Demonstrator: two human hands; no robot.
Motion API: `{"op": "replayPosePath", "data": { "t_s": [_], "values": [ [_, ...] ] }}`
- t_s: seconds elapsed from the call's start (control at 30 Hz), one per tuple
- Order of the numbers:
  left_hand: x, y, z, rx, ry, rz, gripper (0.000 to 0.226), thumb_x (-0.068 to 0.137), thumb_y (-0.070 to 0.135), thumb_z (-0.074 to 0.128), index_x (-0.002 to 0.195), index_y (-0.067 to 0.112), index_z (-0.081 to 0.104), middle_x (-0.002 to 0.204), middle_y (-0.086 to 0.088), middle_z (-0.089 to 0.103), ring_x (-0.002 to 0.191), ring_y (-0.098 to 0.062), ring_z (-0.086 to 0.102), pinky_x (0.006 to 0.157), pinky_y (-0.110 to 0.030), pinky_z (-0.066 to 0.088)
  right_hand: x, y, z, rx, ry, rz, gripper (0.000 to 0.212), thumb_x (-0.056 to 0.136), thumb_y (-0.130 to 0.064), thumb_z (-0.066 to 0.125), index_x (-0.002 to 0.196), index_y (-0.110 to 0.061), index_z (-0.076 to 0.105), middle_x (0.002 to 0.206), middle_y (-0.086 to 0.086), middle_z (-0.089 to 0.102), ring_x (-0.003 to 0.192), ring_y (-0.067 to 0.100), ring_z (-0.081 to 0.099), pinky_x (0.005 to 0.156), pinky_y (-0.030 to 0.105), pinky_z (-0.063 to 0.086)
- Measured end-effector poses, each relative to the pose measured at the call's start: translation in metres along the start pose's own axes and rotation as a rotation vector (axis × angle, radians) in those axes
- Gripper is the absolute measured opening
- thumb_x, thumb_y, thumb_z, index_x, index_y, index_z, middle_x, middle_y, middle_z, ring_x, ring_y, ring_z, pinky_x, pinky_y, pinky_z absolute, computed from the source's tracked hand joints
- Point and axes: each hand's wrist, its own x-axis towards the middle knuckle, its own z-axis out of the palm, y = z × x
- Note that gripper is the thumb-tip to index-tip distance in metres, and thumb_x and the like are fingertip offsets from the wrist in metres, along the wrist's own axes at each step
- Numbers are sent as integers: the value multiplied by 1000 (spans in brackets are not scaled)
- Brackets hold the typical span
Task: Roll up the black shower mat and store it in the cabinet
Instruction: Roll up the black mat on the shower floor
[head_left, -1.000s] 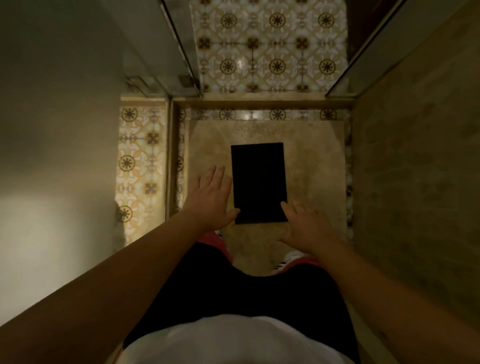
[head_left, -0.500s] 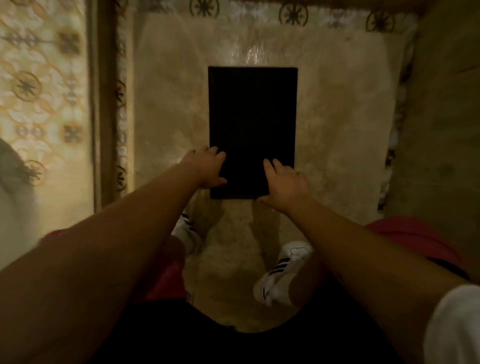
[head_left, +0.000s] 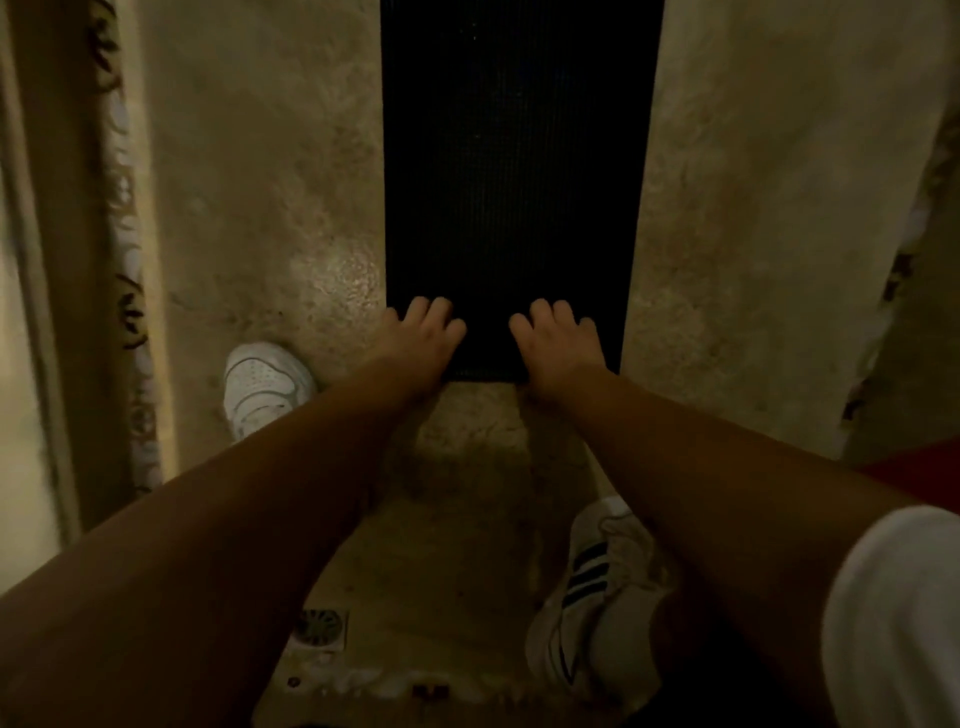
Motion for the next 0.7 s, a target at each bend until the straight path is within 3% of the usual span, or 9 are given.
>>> {"op": "replayPosePath", "data": {
  "t_s": [0.17,0.3,0.37,0.47,0.7],
  "values": [
    [0,-31,-19,-223,-48,187,52,85,32,65,131,16,47,132,-12,39,118,-31,38,89,-47,45,7,23,-14,116,-41,-139,63,71,-35,75,124,-22,44,121,7,47,113,30,47,80,43,47],
    [6,-38,-24,-532,-1,133,50,86,18,64,133,13,48,129,-14,48,119,-32,45,97,-47,42,19,45,-25,260,23,-89,45,85,-38,69,121,-22,48,118,7,56,107,29,56,73,38,43],
    [5,-33,-25,-450,94,106,49,84,19,64,130,18,48,124,-11,49,113,-32,47,85,-45,47,22,45,-28,253,92,-43,38,86,-38,68,115,-21,51,115,7,57,105,29,55,73,38,41],
    [2,-27,-24,-244,173,112,41,82,17,60,122,23,53,113,-10,49,103,-32,47,70,-40,38,20,37,-25,186,163,-9,29,89,-34,64,112,-19,55,112,8,56,105,30,51,74,38,37],
    [-3,1,-18,-305,191,-18,25,85,5,52,109,7,59,104,-14,54,96,-32,52,71,-43,47,18,29,-6,248,211,8,19,96,-24,54,112,-14,56,105,12,58,98,33,56,68,37,37]
  ]
}}
